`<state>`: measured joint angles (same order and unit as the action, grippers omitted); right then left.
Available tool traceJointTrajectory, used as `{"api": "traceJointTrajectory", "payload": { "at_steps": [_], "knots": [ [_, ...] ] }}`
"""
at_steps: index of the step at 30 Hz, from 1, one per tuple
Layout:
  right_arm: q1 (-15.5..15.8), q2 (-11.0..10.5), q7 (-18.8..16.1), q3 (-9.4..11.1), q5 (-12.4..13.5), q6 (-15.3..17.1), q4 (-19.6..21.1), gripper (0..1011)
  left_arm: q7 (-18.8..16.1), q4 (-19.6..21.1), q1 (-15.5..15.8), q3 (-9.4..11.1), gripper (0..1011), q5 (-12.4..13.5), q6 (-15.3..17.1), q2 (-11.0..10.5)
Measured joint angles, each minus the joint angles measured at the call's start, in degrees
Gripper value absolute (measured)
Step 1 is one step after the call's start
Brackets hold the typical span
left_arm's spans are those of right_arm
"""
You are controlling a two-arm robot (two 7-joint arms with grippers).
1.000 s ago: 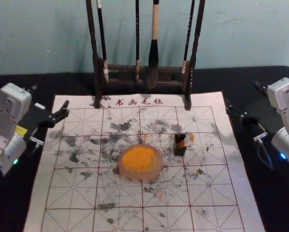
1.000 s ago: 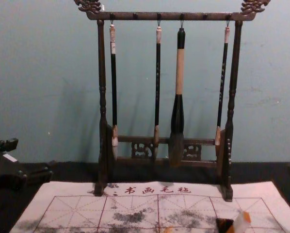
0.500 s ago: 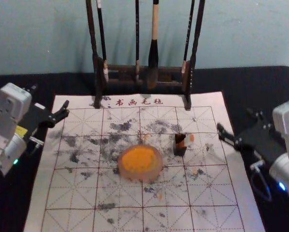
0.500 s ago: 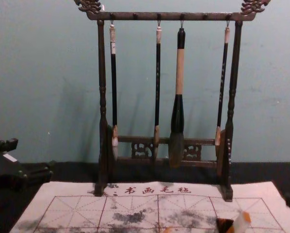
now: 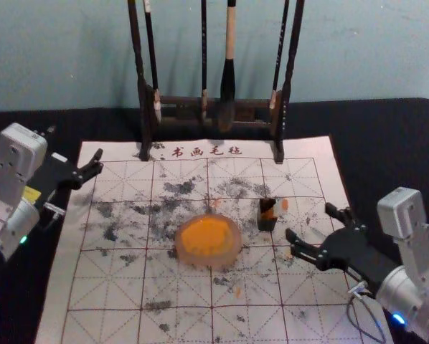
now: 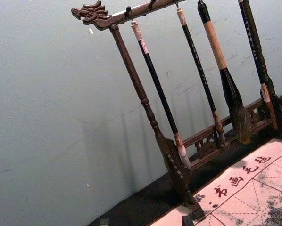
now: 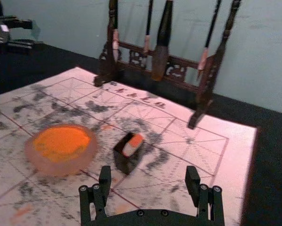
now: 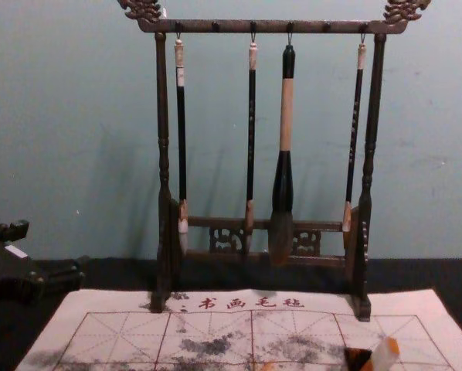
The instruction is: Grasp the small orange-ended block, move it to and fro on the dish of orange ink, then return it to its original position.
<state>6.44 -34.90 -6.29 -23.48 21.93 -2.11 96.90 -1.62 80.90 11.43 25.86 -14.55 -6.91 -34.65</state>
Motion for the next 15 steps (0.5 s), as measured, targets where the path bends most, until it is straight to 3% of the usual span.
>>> {"api": "traceJointTrajectory", "payload": {
  "at_steps": [15],
  "knots": [
    [-3.98,7.31,-0.39,-0.56,-0.19,4.03,-3.1,1002,0.0,0.0,0.0,0.0,1001,0.0,0.0,0.0]
  ]
}}
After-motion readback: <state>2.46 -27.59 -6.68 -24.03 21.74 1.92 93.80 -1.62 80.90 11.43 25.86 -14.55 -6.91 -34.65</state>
